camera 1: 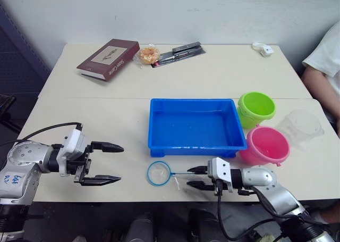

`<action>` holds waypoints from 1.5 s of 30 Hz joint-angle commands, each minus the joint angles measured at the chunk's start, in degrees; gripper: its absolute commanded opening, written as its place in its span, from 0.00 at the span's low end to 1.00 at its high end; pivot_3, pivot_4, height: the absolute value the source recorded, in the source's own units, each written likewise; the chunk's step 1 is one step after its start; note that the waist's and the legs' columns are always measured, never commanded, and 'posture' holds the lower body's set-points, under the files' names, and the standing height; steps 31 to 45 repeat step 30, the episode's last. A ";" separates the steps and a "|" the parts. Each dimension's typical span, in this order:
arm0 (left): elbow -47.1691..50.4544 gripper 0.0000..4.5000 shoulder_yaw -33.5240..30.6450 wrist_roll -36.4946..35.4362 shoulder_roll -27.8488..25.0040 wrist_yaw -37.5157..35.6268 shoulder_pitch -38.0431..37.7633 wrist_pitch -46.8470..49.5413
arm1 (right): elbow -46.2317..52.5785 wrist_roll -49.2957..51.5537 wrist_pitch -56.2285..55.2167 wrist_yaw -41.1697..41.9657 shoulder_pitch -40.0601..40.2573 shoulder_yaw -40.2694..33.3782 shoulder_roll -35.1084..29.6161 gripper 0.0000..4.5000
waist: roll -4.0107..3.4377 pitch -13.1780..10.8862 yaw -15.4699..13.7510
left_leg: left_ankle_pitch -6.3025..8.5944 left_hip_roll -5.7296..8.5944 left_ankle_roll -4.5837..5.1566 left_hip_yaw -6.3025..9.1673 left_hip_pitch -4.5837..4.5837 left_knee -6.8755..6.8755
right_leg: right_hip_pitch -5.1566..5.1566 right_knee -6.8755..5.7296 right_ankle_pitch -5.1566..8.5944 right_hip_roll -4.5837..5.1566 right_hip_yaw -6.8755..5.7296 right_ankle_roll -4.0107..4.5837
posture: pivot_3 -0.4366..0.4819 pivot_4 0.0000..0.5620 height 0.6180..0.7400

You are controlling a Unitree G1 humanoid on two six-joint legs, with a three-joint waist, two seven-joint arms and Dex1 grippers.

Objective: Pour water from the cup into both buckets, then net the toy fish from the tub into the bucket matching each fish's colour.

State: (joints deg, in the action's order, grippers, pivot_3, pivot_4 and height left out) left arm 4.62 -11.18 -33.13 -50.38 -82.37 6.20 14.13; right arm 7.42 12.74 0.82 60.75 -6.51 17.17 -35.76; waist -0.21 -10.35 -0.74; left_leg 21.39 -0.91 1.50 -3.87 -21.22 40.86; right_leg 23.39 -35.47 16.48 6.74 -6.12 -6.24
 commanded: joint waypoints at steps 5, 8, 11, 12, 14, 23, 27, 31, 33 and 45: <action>1.27 1.00 -2.84 -0.29 -3.35 1.27 -0.42 2.26 | 18.65 12.17 10.11 2.20 2.80 -11.88 -8.93 0.99 | -0.04 -0.02 -0.16 | 0.01 0.00 -0.02 0.02 -0.02 -0.02 | 0.03 0.01 0.00 0.02 0.01 0.00 | 0.48 0.27 1.00; 0.68 1.00 -4.52 1.12 -3.64 3.04 -1.88 1.01 | 25.39 17.35 13.64 2.03 6.88 -19.29 -13.05 0.99 | -0.05 -0.03 -0.37 | 0.02 -0.02 -0.04 0.02 0.02 -0.12 | 0.02 0.05 0.01 0.02 -0.01 0.02 | 0.48 0.27 1.00; -2.06 1.00 -6.87 4.23 -3.30 5.91 -3.66 -2.85 | 29.86 21.73 14.88 2.68 14.18 -32.40 -15.53 0.99 | -0.05 -0.03 -0.64 | 0.02 -0.01 -0.03 -0.01 0.02 -0.12 | 0.02 0.06 0.01 0.03 0.01 0.02 | 0.48 0.27 1.00; -3.69 1.00 -7.68 6.00 -3.48 7.27 -4.49 -4.52 | 30.14 24.85 15.22 4.47 18.23 -38.86 -15.13 0.99 | -0.05 -0.03 -0.77 | 0.02 -0.01 -0.03 -0.01 0.00 -0.12 | 0.02 0.05 0.01 0.03 0.00 0.02 | 0.48 0.27 1.00; -5.53 1.00 -9.42 7.56 -3.83 7.95 -5.88 -7.32 | 29.60 27.51 15.19 7.60 24.65 -48.66 -14.65 0.99 | 0.01 0.00 -0.86 | 0.04 0.00 0.00 0.01 0.03 -0.18 | -0.04 0.14 0.01 0.03 -0.01 0.02 | 0.48 0.27 1.00; -18.79 1.00 -10.09 13.08 -3.23 11.00 -3.48 -17.69 | 12.12 20.25 4.28 15.34 26.97 -65.90 -16.93 0.99 | 0.07 0.04 -0.53 | 0.05 0.00 0.06 -0.25 0.41 -0.60 | -0.12 0.42 -0.01 0.20 0.18 -0.01 | 0.48 0.27 1.00; -24.01 1.00 -9.89 14.00 -4.16 11.45 0.76 -20.07 | 7.74 18.37 0.24 15.34 26.35 -65.91 -16.12 0.99 | 0.07 0.04 -0.66 | -0.02 0.07 0.03 -0.45 0.56 -0.86 | -0.11 0.28 0.01 0.18 0.10 0.03 | 0.48 0.27 1.00; -25.45 1.00 -9.82 14.16 -4.05 11.56 1.53 -21.55 | 6.26 17.23 -1.68 13.47 24.84 -63.82 -15.06 0.99 | 0.08 0.04 -0.53 | -0.01 0.07 0.07 -0.62 0.63 -0.86 | -0.12 0.25 -0.01 0.21 0.18 -0.01 | 0.48 0.27 1.00; -25.45 1.00 -9.82 14.16 -4.05 11.56 1.53 -21.55 | 6.26 17.23 -1.68 13.47 24.84 -63.82 -15.06 0.99 | 0.08 0.04 -0.53 | -0.01 0.07 0.07 -0.62 0.63 -0.86 | -0.12 0.25 -0.01 0.21 0.18 -0.01 | 0.48 0.27 1.00; -25.45 1.00 -9.82 14.16 -4.05 11.56 1.53 -21.55 | 6.26 17.23 -1.68 13.47 24.84 -63.82 -15.06 0.99 | 0.08 0.04 -0.53 | -0.01 0.07 0.07 -0.62 0.63 -0.86 | -0.12 0.25 -0.01 0.21 0.18 -0.01 | 0.48 0.27 1.00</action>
